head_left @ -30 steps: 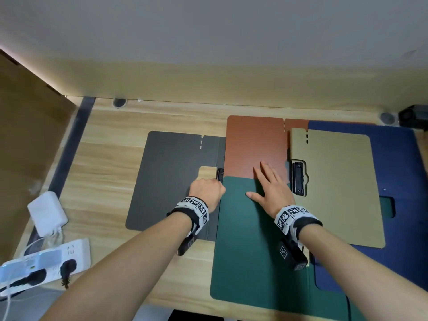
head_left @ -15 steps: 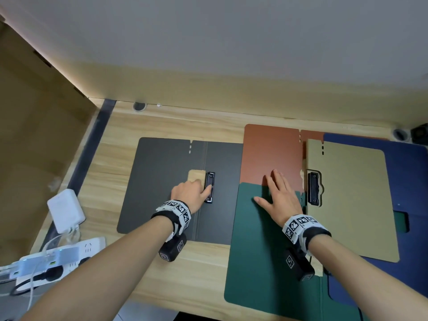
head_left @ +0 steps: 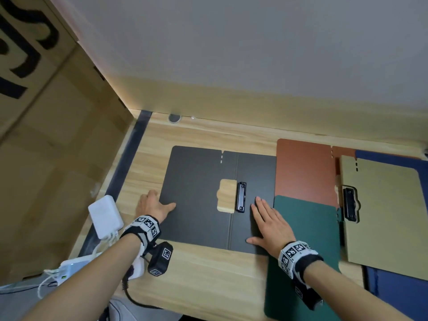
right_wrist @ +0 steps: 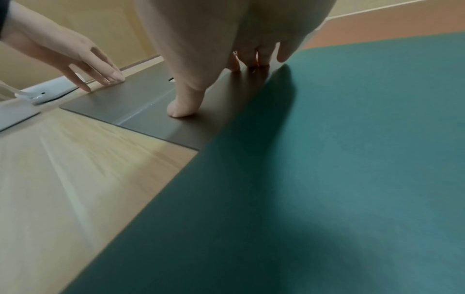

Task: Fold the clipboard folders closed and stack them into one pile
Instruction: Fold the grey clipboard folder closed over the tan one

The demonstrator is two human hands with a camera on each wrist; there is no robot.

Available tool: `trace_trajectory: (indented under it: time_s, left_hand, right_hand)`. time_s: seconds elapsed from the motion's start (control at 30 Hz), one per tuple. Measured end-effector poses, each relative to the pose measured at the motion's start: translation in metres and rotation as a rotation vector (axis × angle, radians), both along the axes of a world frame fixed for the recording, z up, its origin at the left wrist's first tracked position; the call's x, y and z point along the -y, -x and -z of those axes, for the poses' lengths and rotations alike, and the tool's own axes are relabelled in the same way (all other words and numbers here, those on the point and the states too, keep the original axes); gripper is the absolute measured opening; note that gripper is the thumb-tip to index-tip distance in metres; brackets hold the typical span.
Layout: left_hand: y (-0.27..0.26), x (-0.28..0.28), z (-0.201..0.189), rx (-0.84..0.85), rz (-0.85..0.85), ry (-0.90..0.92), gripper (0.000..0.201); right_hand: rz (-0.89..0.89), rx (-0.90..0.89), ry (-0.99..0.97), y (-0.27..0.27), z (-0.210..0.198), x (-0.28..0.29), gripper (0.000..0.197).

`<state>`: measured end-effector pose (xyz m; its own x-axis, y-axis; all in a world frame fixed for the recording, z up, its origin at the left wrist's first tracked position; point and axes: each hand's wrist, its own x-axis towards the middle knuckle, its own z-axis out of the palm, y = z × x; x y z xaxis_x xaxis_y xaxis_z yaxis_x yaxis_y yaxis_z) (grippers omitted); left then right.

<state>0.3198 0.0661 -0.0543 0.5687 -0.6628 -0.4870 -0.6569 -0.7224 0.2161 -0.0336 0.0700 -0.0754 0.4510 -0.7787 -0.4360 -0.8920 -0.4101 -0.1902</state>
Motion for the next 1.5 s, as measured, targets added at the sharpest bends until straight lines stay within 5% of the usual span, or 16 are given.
trace_trajectory:
  time_s: [0.17, 0.43, 0.77, 1.03, 1.17, 1.27, 1.4, 1.5]
  left_hand:
    - [-0.013, 0.006, -0.002, -0.121, -0.103, 0.096, 0.053]
    - [-0.062, 0.022, -0.019, -0.321, -0.279, 0.27, 0.06]
    - [-0.073, 0.019, -0.102, -0.31, 0.057, 0.526, 0.06]
    - [0.024, 0.018, -0.168, -0.205, 0.464, 0.507, 0.043]
    - [0.076, 0.032, -0.16, -0.105, 0.685, 0.438, 0.041]
    - [0.105, 0.05, -0.14, -0.121, 0.745, 0.347, 0.042]
    - [0.11, 0.069, -0.095, -0.193, 0.669, 0.177, 0.039]
    - [0.092, 0.07, -0.062, -0.214, 0.534, 0.087, 0.04]
  right_hand:
    - [0.049, -0.041, -0.03, -0.025, -0.002, 0.008, 0.111]
    - [0.088, -0.034, -0.06, -0.071, -0.006, 0.031, 0.11]
    - [0.078, 0.047, -0.087, -0.14, -0.005, 0.064, 0.108]
    - [0.349, 0.307, -0.122, -0.087, -0.042, 0.072, 0.059]
    - [0.552, 0.422, -0.15, -0.038, -0.05, 0.076, 0.059]
    - [0.729, 0.66, -0.232, -0.016, -0.055, 0.079, 0.041]
    - [0.911, 0.76, -0.338, -0.006, -0.043, 0.084, 0.031]
    - [0.974, 0.651, -0.339, -0.002, -0.022, 0.078, 0.038]
